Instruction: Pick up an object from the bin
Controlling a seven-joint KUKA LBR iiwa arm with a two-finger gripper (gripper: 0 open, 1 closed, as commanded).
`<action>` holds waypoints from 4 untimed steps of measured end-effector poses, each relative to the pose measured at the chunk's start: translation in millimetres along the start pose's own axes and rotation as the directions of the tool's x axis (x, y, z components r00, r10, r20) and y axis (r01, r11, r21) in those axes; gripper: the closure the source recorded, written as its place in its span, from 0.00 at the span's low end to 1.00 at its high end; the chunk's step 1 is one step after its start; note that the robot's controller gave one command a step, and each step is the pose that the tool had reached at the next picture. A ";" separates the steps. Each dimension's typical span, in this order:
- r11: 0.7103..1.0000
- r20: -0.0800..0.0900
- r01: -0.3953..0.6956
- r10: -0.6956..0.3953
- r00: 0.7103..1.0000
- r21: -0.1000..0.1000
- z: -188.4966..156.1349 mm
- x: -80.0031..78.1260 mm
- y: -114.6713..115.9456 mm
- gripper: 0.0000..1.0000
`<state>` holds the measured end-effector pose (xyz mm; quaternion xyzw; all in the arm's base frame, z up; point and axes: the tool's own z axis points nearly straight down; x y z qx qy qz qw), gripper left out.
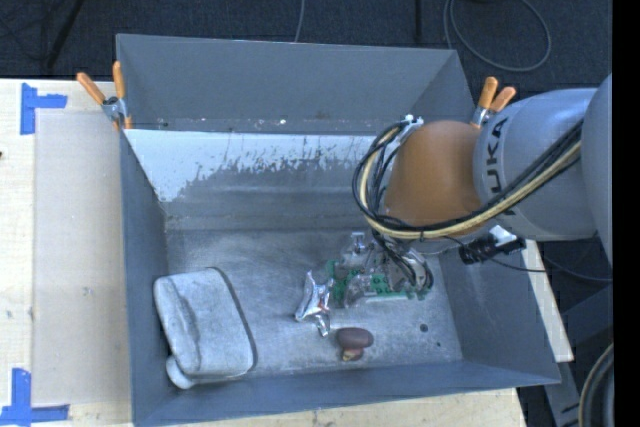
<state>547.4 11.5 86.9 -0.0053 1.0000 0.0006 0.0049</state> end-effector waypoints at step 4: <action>0.910 -0.008 0.414 -0.414 0.910 -0.003 10.3 -10.0 7.8 1.00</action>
Offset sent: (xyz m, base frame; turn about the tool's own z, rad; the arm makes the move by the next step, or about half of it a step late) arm -0.0165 -0.0190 0.1252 -0.2527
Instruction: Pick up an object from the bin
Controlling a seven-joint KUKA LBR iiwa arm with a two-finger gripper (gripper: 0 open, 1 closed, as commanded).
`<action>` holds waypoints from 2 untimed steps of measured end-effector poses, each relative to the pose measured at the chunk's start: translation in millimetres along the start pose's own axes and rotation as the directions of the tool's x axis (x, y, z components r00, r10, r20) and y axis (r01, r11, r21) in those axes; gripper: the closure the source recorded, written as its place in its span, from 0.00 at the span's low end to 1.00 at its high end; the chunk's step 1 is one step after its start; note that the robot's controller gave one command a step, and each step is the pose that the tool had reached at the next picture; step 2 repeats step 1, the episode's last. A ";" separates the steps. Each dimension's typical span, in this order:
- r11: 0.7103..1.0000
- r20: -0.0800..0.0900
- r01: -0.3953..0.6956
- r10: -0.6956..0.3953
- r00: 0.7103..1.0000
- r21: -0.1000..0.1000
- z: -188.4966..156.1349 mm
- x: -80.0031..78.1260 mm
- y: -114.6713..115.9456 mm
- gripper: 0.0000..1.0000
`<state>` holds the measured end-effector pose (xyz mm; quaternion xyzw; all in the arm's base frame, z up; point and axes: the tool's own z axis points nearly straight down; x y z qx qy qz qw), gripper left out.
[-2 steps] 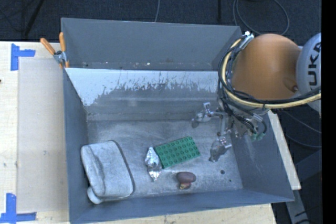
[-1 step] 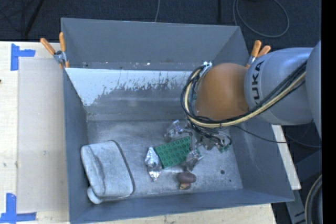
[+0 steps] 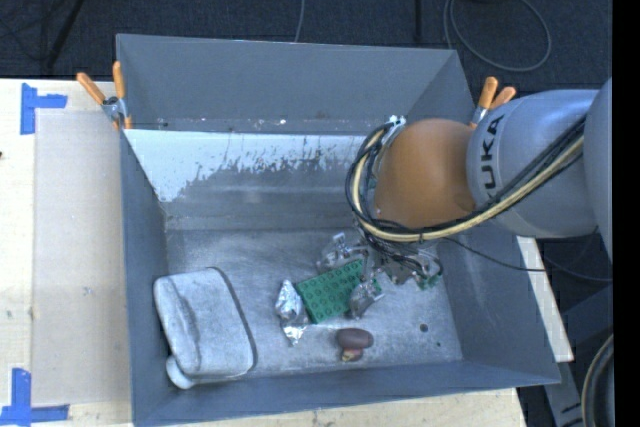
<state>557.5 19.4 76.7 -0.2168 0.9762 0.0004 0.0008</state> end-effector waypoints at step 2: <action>0.993 0.006 0.115 -0.115 0.993 0.004 -159.9 4.0 2.3 1.00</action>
Offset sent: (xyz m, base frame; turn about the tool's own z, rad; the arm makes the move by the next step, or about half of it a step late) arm -0.0067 -0.0007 0.1557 -0.1170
